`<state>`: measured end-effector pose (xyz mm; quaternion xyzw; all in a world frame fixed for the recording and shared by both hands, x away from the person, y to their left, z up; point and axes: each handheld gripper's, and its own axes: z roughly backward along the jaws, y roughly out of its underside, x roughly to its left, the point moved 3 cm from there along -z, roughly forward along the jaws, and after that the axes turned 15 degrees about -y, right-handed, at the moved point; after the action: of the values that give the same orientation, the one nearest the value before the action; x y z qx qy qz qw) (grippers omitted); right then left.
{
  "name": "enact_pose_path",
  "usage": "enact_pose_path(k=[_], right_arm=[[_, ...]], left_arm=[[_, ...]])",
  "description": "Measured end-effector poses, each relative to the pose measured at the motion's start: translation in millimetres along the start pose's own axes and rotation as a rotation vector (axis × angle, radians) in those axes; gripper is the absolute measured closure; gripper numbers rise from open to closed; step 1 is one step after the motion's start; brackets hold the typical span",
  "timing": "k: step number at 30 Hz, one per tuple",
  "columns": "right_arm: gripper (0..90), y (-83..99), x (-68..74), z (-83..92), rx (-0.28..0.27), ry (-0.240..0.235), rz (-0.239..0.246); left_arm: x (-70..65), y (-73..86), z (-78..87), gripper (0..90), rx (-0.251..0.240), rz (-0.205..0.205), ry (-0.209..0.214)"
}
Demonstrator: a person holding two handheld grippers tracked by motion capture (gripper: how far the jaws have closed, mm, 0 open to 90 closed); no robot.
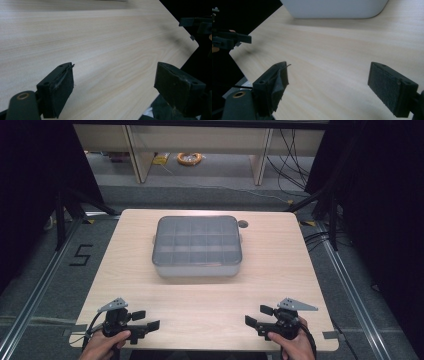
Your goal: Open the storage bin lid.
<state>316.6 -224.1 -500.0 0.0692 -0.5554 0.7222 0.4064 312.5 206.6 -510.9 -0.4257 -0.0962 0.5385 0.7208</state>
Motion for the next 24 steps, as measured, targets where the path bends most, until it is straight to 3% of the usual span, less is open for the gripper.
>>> enact_pose_path(k=[1,3,5,6,7,8,10,12,13,14,16,17,19,21,22,24], right_arm=[[17.7,-5.1,-5.1,-0.6,-0.005,0.002,0.041],[19.4,-17.0,-8.7,-3.2,-0.013,0.005,0.061],[19.8,-29.9,-14.1,-6.8,-0.016,0.037,0.09],[20.0,-32.8,-11.1,-7.8,-0.017,0.027,0.045],[20.1,-38.4,-15.7,-10.1,-0.021,0.023,0.079],[20.3,-42.1,-15.9,-12.6,-0.022,0.037,0.055],[20.6,-50.6,-18.6,-17.2,-0.027,0.022,0.061],[20.8,-60.1,-25.0,-21.9,-0.029,0.022,0.098],[20.8,-62.6,-22.6,-23.8,-0.024,0.018,0.038],[20.9,-65.6,-25.8,-24.9,-0.015,0.033,0.061],[21.3,-74.1,-31.4,-28.1,-0.024,0.014,0.07],[21.7,-77.8,-32.6,-30.3,-0.038,0.014,0.04],[22.7,-86.3,-42.6,-33.5,-0.047,0.017,0.06],[23.6,-94.9,-48.9,-36.4,-0.053,0.018,0.034],[24.3,-97.8,-52.9,-37.0,-0.051,0.029,0.047],[24.8,-103.5,-55.9,-39.6,-0.051,0.034,0.01]], left_arm=[[0.1,-5.9,-1.0,15.2,-0.018,0.003,-0.006],[1.4,-14.7,-1.3,15.2,-0.036,-0.004,-0.009],[3.3,-24.5,-3.8,15.2,-0.062,0.01,-0.019],[5.3,-28.9,-4.9,15.2,-0.062,0.013,-0.027],[7.6,-33.2,-6.5,15.2,-0.066,0.012,-0.037],[9.6,-37.3,-8.4,15.2,-0.076,0.02,-0.047],[14.5,-45.2,-11.9,15.2,-0.097,0.034,-0.063],[20.6,-55.0,-13.7,15.2,-0.099,0.055,-0.075],[22.3,-58.8,-14.6,15.2,-0.104,0.058,-0.078],[25.5,-64.2,-15.5,15.2,-0.103,0.06,-0.076],[31.5,-75.2,-19.4,15.2,-0.117,0.074,-0.087],[35.3,-81.6,-22.9,15.2,-0.119,0.075,-0.094],[40.3,-89.3,-28.1,15.2,-0.123,0.092,-0.102],[43.3,-96.2,-32.6,15.2,-0.115,0.099,-0.097],[43.8,-99.0,-33.3,15.2,-0.117,0.109,-0.1],[44.3,-103.8,-34.8,15.3,-0.12,0.112,-0.107]])
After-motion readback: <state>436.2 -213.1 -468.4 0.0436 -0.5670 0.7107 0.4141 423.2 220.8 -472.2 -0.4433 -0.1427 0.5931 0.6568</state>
